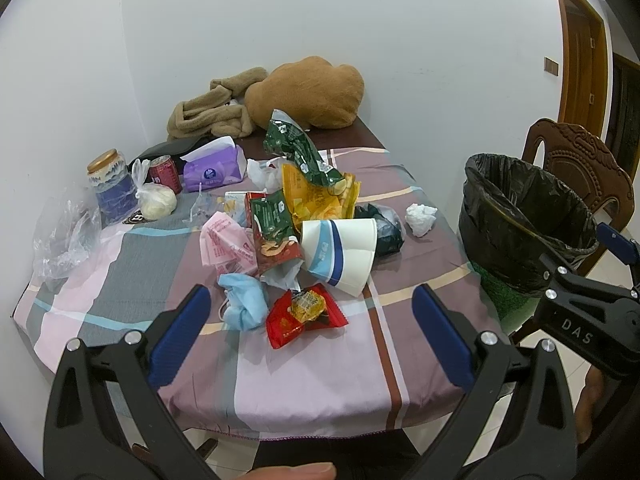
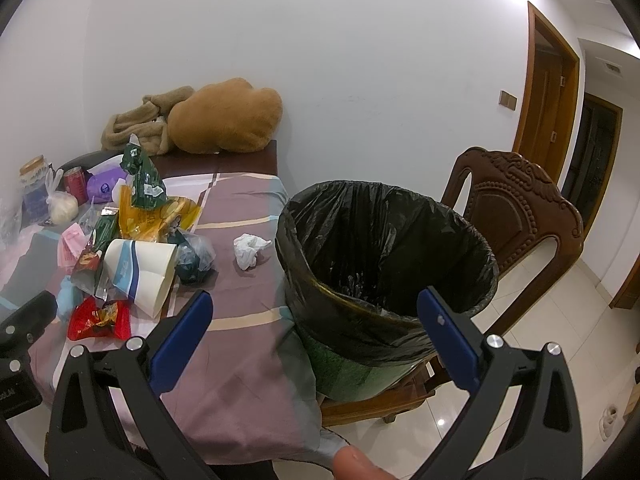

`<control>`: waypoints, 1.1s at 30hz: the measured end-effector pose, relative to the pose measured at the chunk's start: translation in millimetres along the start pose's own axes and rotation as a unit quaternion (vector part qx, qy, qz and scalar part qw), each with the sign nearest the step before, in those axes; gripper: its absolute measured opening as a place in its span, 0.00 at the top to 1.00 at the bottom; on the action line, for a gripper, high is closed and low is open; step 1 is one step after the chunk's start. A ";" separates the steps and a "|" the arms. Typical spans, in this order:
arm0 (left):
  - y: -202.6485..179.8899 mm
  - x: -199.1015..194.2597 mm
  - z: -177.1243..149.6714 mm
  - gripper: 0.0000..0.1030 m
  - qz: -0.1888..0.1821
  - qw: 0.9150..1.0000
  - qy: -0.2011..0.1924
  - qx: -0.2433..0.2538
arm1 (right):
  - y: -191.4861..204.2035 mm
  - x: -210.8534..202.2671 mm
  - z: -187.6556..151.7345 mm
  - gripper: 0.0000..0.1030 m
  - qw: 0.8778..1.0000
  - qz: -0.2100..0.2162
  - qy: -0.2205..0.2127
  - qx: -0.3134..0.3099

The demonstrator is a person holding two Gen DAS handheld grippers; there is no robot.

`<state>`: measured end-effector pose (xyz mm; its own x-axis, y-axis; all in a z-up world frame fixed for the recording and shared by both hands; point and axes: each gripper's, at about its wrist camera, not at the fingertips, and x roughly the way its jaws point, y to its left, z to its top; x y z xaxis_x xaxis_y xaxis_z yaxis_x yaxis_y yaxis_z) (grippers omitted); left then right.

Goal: Collect trash

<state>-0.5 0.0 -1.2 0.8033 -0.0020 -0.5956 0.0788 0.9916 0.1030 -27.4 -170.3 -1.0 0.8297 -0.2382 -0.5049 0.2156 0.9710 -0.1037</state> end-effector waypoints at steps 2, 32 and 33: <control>-0.2 -0.4 -0.2 0.03 0.000 1.000 0.000 0.000 | 0.1 0.2 0.2 0.03 1.000 0.000 0.000 0.000; 1.2 -0.4 -1.9 0.03 -0.002 1.000 0.002 -0.002 | 2.8 2.2 -0.3 0.03 1.000 -0.001 0.004 -0.002; 1.3 -0.3 -1.6 0.03 -0.002 1.000 0.002 -0.002 | 3.8 2.8 -1.4 0.03 1.000 -0.001 0.004 -0.002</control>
<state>-1.6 1.5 -2.2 0.8003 -0.0049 -0.5995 0.0790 0.9921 0.0974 -24.9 -167.3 -4.0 0.8258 -0.2390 -0.5107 0.2147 0.9708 -0.1072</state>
